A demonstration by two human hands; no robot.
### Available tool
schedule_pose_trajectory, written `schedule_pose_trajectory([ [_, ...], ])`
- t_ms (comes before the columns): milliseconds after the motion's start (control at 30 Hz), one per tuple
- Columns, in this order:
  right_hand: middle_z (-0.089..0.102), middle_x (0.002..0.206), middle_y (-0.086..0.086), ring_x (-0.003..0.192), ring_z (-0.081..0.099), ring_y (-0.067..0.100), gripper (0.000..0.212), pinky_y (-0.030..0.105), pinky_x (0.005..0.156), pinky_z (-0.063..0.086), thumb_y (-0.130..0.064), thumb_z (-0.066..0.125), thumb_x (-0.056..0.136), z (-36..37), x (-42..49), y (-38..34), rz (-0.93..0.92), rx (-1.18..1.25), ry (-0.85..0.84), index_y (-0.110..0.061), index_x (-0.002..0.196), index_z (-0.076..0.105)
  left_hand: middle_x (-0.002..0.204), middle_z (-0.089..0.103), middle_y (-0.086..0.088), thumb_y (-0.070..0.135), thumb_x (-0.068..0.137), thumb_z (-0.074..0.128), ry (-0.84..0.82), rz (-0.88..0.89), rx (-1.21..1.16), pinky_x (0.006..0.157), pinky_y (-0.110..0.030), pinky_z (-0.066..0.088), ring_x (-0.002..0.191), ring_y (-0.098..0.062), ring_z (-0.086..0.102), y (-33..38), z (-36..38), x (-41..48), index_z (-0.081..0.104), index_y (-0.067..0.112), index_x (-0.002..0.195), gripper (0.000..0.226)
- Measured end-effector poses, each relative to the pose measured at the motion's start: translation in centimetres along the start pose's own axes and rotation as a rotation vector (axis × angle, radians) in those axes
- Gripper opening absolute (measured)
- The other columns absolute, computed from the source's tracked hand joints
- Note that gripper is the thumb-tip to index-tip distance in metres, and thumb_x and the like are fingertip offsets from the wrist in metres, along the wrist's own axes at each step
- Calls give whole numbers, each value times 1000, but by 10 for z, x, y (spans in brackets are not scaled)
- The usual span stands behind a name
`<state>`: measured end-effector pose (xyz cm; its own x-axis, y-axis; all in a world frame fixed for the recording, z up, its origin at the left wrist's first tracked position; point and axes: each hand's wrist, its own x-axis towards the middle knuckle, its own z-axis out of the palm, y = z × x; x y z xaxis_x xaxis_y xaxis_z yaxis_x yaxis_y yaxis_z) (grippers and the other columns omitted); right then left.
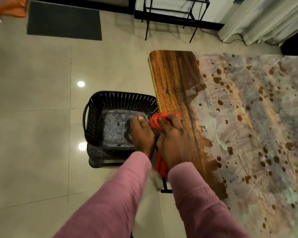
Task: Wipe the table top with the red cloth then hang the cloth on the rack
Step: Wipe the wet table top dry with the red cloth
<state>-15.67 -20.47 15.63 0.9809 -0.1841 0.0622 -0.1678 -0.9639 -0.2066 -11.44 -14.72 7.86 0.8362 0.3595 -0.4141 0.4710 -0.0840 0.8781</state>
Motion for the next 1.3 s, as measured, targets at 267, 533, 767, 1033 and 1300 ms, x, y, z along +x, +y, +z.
schedule_pose_trajectory([
  [267,54,124,4,106,47,30,44,36,88,44,-53,56,83,9,84,-11,-93,-9,-34,-17,105,70,104,64,-11,30,100,34,-12,-33,33,67,-27,31,91,-28,59,44,10,30,51,15,112,26],
  [533,52,127,5,111,46,28,31,37,92,45,-20,55,88,5,136,-21,-112,33,-74,-15,117,66,113,64,-14,30,100,34,34,-2,52,75,-31,37,102,-33,58,69,16,51,50,15,120,29],
  [767,47,141,-3,119,40,33,48,44,95,44,-31,50,87,-1,116,-6,-192,-6,-130,-20,133,50,114,63,-17,29,99,36,-8,-23,75,79,-34,41,103,-35,58,55,14,38,51,14,118,29],
  [1033,54,126,5,110,45,33,32,39,88,44,-19,46,90,10,152,-16,-276,-140,-102,-14,118,60,129,55,-10,27,99,35,75,58,82,88,-34,40,114,-31,54,73,13,38,46,17,128,33],
  [1300,54,125,6,119,39,32,34,40,95,42,-13,42,93,9,197,-20,-254,-1,-140,-11,124,57,141,39,-14,27,100,33,259,78,170,97,-47,35,125,-34,40,94,44,8,34,14,140,41],
])
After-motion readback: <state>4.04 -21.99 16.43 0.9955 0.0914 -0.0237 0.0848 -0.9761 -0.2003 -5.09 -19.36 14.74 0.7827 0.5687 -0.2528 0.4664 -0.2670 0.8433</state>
